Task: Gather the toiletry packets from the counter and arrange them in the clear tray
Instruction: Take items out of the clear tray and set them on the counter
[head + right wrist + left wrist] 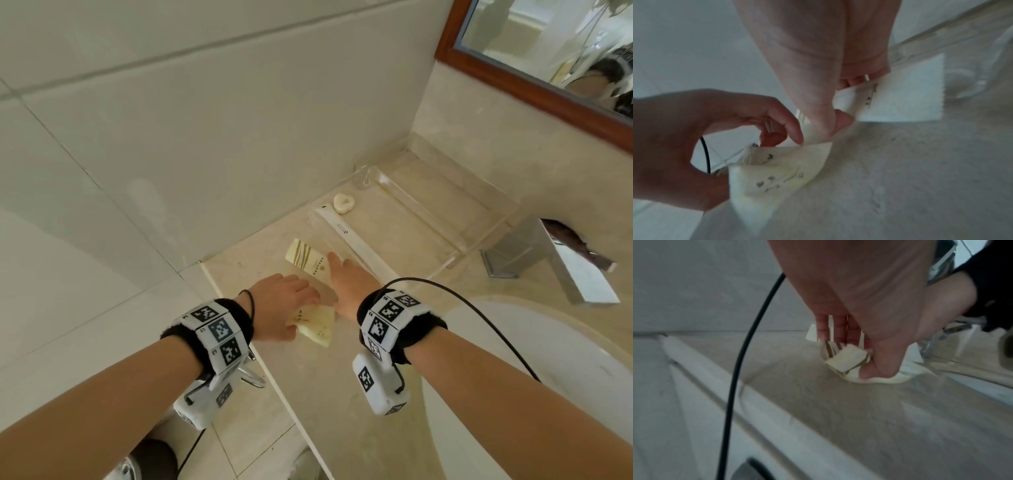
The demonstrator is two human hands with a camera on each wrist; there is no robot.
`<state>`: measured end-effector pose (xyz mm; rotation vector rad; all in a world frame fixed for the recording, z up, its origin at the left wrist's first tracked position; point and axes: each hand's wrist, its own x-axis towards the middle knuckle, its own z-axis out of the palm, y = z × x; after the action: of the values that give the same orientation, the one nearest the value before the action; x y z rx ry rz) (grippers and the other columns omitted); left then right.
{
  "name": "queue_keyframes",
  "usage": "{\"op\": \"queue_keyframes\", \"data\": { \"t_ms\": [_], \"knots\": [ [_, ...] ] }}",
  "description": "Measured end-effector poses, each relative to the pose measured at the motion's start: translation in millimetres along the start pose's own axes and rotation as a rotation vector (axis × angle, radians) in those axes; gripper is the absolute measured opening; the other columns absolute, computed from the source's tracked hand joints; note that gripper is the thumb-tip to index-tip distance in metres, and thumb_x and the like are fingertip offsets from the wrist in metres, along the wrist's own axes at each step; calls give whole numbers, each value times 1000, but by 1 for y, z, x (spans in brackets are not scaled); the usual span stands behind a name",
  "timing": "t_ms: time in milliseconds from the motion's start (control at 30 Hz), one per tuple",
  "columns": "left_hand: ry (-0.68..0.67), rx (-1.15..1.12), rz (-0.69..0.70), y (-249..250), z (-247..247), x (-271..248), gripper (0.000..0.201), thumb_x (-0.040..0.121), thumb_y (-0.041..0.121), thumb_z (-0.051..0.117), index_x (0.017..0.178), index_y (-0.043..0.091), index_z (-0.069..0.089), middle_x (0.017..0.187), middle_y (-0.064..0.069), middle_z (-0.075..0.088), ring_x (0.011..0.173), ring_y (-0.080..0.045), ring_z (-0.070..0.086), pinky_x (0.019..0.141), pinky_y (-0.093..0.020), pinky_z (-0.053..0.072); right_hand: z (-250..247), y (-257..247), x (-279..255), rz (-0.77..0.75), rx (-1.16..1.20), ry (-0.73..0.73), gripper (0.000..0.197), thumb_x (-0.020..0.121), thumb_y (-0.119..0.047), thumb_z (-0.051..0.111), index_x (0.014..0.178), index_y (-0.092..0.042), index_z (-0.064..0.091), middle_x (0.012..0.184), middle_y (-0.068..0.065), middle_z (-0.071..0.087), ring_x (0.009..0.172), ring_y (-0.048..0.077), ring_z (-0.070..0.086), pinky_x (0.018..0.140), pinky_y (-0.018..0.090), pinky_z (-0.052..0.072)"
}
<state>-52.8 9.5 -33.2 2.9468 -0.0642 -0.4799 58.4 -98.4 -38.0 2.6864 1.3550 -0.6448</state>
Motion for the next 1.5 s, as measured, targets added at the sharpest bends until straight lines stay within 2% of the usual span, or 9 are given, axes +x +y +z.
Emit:
{"op": "queue_keyframes", "data": {
  "t_ms": [100,200,333,467,700,900,1233,1367,1500],
  "knots": [
    [8,-95,-92,-12,-17,3,50,80,26,59,127,25,43,122,6,49,89,-13,47,76,-16,34,-21,6,0,10,80,30,89,87,-9,62,151,-17,1,135,18,39,115,33,53,95,42,49],
    [84,-166,-134,-21,-37,11,50,77,25,62,124,26,44,114,4,50,85,-18,54,71,-24,45,-50,23,-1,30,156,97,93,88,-5,59,151,-27,-4,136,18,33,110,35,54,93,43,50],
    [234,-232,-174,-30,-58,30,51,75,22,65,123,20,48,103,0,51,83,-21,53,74,-25,40,-69,59,0,173,135,58,81,87,-1,56,149,-26,10,134,18,33,109,35,55,89,40,53],
    [331,-222,-168,-36,-67,52,51,74,20,67,123,15,51,106,-7,54,79,-14,42,74,-24,34,-64,81,2,288,82,-69,66,90,-2,51,146,-17,21,137,19,32,120,37,48,96,40,46],
    [384,-202,-136,-43,-60,81,63,60,44,37,110,14,58,95,-6,59,76,-23,60,66,-25,35,-45,83,31,202,130,-27,60,93,-12,52,144,-20,23,131,16,38,115,33,50,92,41,50],
    [380,-189,-157,-53,-65,96,45,67,25,61,111,13,57,101,-7,58,84,-26,59,72,-26,33,-45,85,41,151,49,8,51,91,-8,51,139,-17,36,136,12,34,122,30,40,98,40,47],
    [398,-224,-158,-57,-77,130,38,74,17,64,110,14,54,113,-3,52,96,-19,52,83,-22,32,-48,93,32,64,132,-54,56,88,2,51,139,-20,41,129,9,43,112,26,52,94,38,51],
    [399,-192,-55,-48,-85,156,26,79,16,62,105,16,57,114,-1,50,91,-14,43,86,-21,33,-51,107,22,90,161,-13,33,92,-7,49,125,-11,52,121,10,46,98,25,57,87,33,54],
    [356,-39,68,-34,-89,180,19,74,10,68,91,16,65,105,-6,61,99,-24,58,97,-39,45,-50,127,16,116,163,62,19,93,-8,43,107,-5,57,106,7,49,64,14,42,64,22,40]
  ]
}}
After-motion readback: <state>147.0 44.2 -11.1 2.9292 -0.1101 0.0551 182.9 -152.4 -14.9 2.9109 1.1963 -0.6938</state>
